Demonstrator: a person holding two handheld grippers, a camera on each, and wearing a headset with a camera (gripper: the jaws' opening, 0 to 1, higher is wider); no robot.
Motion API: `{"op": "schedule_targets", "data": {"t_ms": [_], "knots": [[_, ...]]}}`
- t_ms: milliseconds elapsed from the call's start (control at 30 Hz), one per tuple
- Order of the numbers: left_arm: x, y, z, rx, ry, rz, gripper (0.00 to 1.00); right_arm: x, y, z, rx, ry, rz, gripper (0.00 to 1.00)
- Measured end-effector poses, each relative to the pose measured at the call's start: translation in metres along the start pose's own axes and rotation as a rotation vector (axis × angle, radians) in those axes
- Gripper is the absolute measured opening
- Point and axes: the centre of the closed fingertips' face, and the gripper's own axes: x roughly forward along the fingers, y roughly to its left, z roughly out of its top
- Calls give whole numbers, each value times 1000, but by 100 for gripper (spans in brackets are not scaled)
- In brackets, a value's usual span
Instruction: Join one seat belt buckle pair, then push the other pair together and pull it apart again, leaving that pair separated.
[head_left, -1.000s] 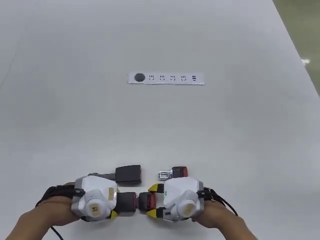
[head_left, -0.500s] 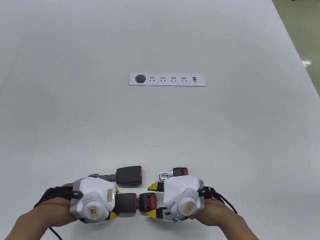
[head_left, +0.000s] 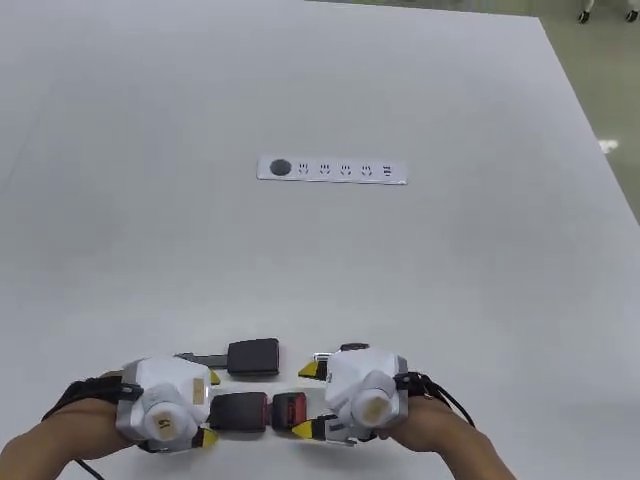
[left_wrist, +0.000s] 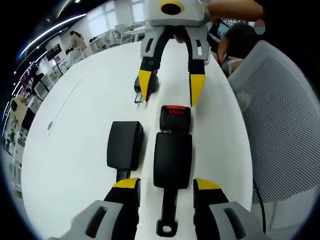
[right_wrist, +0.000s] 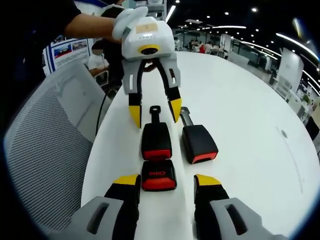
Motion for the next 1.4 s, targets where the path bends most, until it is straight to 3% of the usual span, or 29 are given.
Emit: {"op": "schedule_targets", "data": {"t_ms": [233, 700, 1100, 1400], "knots": [[-4, 16, 2, -46, -38, 35, 44, -10, -13, -7, 2, 21, -22, 42], [-5, 45, 11, -65, -56, 60, 47, -29, -42, -31, 27, 54, -72, 45], [4, 59, 23, -52, -46, 41, 48, -41, -61, -56, 29, 80, -102, 44], [14, 63, 23, -47, -23, 13, 47, -41, -65, -71, 12, 111, -79, 41]]}}
